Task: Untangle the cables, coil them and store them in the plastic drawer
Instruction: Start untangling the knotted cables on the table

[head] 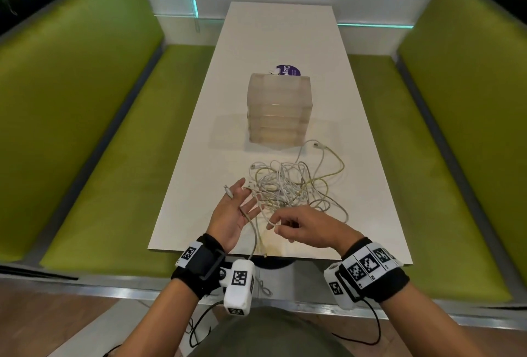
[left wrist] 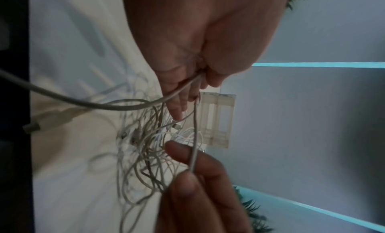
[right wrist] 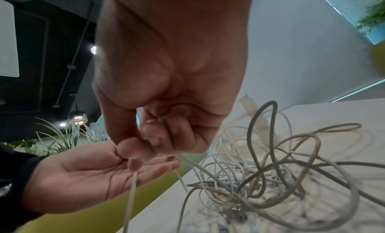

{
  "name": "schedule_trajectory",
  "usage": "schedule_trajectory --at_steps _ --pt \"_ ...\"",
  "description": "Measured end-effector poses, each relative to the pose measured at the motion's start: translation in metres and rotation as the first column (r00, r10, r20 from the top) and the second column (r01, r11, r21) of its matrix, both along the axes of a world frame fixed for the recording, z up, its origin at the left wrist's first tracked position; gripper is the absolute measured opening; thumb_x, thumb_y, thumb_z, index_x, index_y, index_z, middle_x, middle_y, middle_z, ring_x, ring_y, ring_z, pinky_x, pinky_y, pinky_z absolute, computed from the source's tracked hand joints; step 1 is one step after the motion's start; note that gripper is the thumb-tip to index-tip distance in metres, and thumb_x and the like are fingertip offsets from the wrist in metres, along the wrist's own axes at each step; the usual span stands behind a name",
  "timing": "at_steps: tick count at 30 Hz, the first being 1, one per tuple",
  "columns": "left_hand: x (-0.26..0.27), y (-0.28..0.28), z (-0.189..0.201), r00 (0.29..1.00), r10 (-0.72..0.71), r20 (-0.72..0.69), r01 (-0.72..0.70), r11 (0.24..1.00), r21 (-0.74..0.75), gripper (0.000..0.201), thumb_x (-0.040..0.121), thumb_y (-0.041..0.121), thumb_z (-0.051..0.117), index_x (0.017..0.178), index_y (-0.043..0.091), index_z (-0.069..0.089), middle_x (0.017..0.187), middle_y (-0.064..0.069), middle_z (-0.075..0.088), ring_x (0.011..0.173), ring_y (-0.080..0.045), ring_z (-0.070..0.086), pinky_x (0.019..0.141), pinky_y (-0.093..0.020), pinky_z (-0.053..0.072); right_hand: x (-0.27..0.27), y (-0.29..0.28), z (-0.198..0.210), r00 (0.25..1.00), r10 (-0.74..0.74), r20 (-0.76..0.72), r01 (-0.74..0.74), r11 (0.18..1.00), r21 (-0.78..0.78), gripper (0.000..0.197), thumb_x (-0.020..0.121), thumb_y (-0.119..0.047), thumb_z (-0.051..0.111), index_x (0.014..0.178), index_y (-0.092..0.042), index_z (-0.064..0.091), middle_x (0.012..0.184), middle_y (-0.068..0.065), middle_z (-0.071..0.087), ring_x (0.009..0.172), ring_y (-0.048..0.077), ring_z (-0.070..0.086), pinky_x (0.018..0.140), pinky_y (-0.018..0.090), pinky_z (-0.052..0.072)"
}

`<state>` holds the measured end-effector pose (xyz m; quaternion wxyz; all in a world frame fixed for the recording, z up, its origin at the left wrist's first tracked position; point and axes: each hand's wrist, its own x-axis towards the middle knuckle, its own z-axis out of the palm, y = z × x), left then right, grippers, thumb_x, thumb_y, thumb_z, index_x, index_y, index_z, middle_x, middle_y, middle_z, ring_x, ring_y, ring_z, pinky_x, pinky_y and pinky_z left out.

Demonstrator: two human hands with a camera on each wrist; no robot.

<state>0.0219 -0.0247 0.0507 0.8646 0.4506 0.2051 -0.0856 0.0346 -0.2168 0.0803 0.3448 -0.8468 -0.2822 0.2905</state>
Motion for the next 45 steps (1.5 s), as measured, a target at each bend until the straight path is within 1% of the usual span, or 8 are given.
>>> schedule_trajectory --at_steps 6,12,16,22,27,36,40,45 --pt "0.003 0.002 -0.004 1.000 -0.030 -0.003 0.030 0.988 0.148 0.040 0.102 0.022 0.040 0.142 0.023 0.040 0.131 -0.006 0.050 0.114 -0.025 0.057 0.084 -0.033 0.054 -0.001 -0.004 -0.002 0.999 -0.030 -0.018 0.031 0.999 0.037 0.024 0.096 -0.025 0.051 0.118 -0.030 0.060 0.062 -0.011 0.054 0.060 0.002 0.052 0.063 0.020 0.040" --pt "0.001 0.008 -0.007 1.000 -0.026 -0.007 0.026 0.912 0.409 0.024 0.103 0.024 0.035 0.123 0.018 0.047 0.074 0.000 0.038 0.061 -0.011 0.039 0.054 -0.022 0.043 -0.005 -0.003 0.000 0.994 -0.105 -0.025 0.108 0.967 0.231 0.031 0.097 -0.025 0.054 0.123 -0.041 0.058 0.079 -0.004 0.069 0.061 0.003 0.052 0.061 0.017 0.045" --pt "-0.002 0.008 0.002 0.999 -0.026 -0.046 0.033 0.987 0.155 0.015 0.098 0.008 0.038 0.108 0.011 0.048 0.074 -0.002 0.045 0.058 -0.011 0.035 0.052 -0.024 0.031 -0.005 0.006 -0.007 0.999 -0.051 0.017 0.047 0.981 0.191 0.031 0.096 -0.021 0.056 0.124 -0.030 0.061 0.079 -0.007 0.068 0.068 0.001 0.056 0.065 0.013 0.044" --pt "-0.004 0.009 0.013 0.992 -0.126 0.003 0.126 0.987 -0.098 0.023 0.092 0.000 0.041 0.108 -0.003 0.057 0.103 -0.017 0.067 0.074 -0.016 0.061 0.068 -0.025 0.052 -0.008 0.010 -0.017 0.999 0.046 0.015 -0.048 0.990 0.133 0.031 0.096 -0.024 0.055 0.124 -0.034 0.062 0.072 -0.011 0.063 0.068 0.000 0.057 0.070 0.011 0.042" --pt "-0.007 0.007 0.018 0.993 -0.119 0.010 0.118 0.958 -0.262 0.039 0.079 0.012 0.039 0.112 -0.003 0.054 0.067 -0.005 0.048 0.064 -0.019 0.047 0.069 -0.032 0.044 -0.007 0.010 -0.020 1.000 0.000 0.006 -0.001 0.994 0.110 0.031 0.097 -0.027 0.053 0.125 -0.036 0.061 0.066 -0.012 0.057 0.064 0.001 0.052 0.066 0.011 0.039" --pt "-0.008 0.007 0.022 0.990 -0.123 0.063 0.137 0.941 -0.309 0.061 0.081 0.064 0.050 0.095 0.005 0.059 0.067 -0.001 0.041 0.061 -0.014 0.035 0.064 -0.029 0.028 -0.011 0.018 -0.017 0.990 -0.076 -0.115 0.093 0.985 0.145 0.012 0.094 -0.031 0.056 0.100 -0.022 0.050 0.070 -0.006 0.064 0.062 0.006 0.049 0.064 0.023 0.039" --pt "-0.008 0.004 0.023 0.995 -0.066 0.080 0.081 0.977 -0.197 0.022 0.092 0.032 0.050 0.091 0.011 0.056 0.069 0.002 0.041 0.063 -0.011 0.037 0.062 -0.025 0.032 -0.011 0.020 -0.015 0.994 -0.031 -0.101 0.038 0.997 0.069 0.036 0.095 -0.031 0.054 0.130 -0.028 0.043 0.072 -0.009 0.065 0.065 0.001 0.054 0.067 0.017 0.040" --pt "-0.007 0.003 0.026 0.996 -0.047 0.081 0.064 0.973 -0.223 0.020 0.097 0.016 0.039 0.090 0.009 0.056 0.069 0.001 0.048 0.063 -0.012 0.043 0.061 -0.024 0.035 -0.009 0.022 -0.017 0.988 0.022 -0.156 -0.014 0.999 0.049 0.039 0.095 -0.039 0.053 0.133 -0.030 0.048 0.075 -0.010 0.066 0.056 -0.001 0.052 0.058 0.009 0.039"
